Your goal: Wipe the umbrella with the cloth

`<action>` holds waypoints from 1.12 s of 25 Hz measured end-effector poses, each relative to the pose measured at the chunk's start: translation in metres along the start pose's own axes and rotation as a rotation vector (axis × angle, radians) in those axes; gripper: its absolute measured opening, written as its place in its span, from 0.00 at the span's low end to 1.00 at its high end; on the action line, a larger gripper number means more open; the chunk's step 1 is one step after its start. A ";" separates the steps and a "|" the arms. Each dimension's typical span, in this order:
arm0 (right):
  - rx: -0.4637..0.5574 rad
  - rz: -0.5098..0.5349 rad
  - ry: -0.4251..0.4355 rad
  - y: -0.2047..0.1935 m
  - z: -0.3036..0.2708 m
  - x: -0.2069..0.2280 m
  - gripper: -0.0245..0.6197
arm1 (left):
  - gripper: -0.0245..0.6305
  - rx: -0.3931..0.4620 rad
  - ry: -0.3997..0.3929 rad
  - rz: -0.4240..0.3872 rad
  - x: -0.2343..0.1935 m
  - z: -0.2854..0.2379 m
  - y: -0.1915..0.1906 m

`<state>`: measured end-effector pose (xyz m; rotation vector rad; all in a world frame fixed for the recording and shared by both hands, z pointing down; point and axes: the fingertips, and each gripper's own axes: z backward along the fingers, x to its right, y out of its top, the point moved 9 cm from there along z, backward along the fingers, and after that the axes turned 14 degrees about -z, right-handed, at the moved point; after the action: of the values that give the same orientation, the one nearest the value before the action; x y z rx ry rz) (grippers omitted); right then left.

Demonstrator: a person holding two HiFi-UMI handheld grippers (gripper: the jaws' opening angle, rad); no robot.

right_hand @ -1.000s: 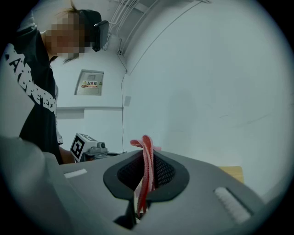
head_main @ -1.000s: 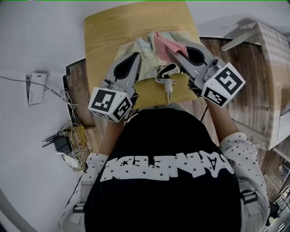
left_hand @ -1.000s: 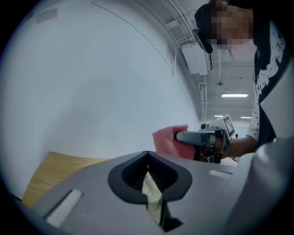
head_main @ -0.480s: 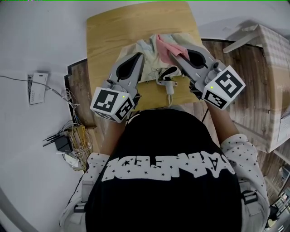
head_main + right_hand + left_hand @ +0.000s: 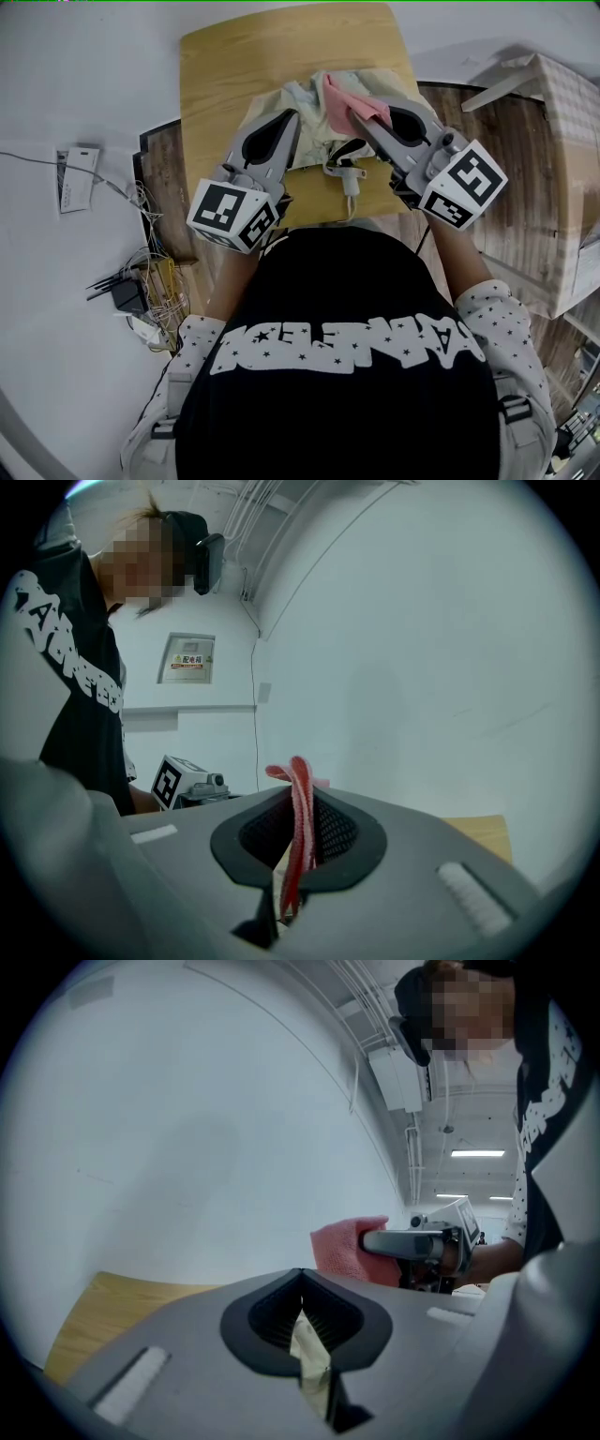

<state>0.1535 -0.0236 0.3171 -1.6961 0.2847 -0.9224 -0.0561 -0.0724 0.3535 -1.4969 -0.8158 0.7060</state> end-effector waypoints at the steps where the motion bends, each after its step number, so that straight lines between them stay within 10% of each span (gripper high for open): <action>1: -0.003 0.003 0.002 0.000 0.000 0.000 0.08 | 0.04 0.000 -0.001 0.000 0.000 0.000 0.000; 28: -0.033 0.005 -0.006 -0.005 -0.006 -0.005 0.08 | 0.04 0.001 0.012 -0.003 -0.001 0.005 -0.001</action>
<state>0.1452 -0.0230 0.3203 -1.7273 0.3013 -0.9136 -0.0606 -0.0706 0.3543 -1.4972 -0.8086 0.6948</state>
